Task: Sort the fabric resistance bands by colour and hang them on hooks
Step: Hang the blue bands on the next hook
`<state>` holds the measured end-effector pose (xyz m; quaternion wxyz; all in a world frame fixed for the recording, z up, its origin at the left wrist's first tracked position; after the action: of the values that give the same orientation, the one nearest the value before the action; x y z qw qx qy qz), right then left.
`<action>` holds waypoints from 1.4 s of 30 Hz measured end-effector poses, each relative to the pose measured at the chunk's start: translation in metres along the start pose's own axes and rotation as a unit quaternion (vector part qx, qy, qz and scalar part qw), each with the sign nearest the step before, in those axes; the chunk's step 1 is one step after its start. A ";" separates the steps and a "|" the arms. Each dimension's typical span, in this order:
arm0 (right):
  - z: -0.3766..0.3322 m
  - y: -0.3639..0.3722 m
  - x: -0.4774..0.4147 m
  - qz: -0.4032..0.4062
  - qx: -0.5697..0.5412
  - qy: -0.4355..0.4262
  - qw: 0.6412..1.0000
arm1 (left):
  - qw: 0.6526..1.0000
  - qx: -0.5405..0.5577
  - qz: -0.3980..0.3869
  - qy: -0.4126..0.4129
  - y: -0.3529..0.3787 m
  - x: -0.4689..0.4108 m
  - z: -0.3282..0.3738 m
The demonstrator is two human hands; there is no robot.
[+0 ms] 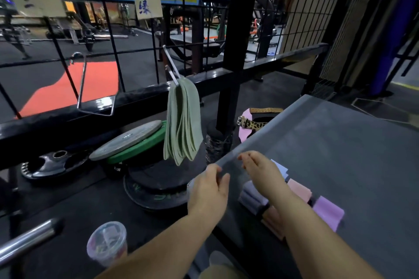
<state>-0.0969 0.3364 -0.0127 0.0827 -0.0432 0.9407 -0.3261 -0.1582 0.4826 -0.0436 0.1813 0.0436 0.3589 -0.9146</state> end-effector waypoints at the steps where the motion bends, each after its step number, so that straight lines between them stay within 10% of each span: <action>1: 0.007 -0.005 0.000 0.001 0.004 0.013 1.000 | 1.000 -0.011 -0.019 0.002 0.007 0.000 0.001; 19: 0.052 -0.013 0.017 -0.243 0.088 -0.017 0.966 | 0.985 -0.063 -0.158 0.042 0.053 0.010 0.015; 42: -0.047 -0.046 0.028 -0.182 -0.207 -0.102 0.956 | 0.964 0.216 -0.135 0.078 -0.023 0.011 0.057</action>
<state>-0.1315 0.3253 0.0488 0.1071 -0.2630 0.9502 -0.1280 -0.1740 0.4561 0.0111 0.0139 0.1045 0.1680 -0.9801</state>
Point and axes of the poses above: each hand's wrist, its own x-axis away from the middle knuckle, its own y-axis out of the palm, z = x × y, the point moved 9 cm from there along -x, towards the middle knuckle, and after that the axes turned 3 degrees about z, right-handed, at the moved point
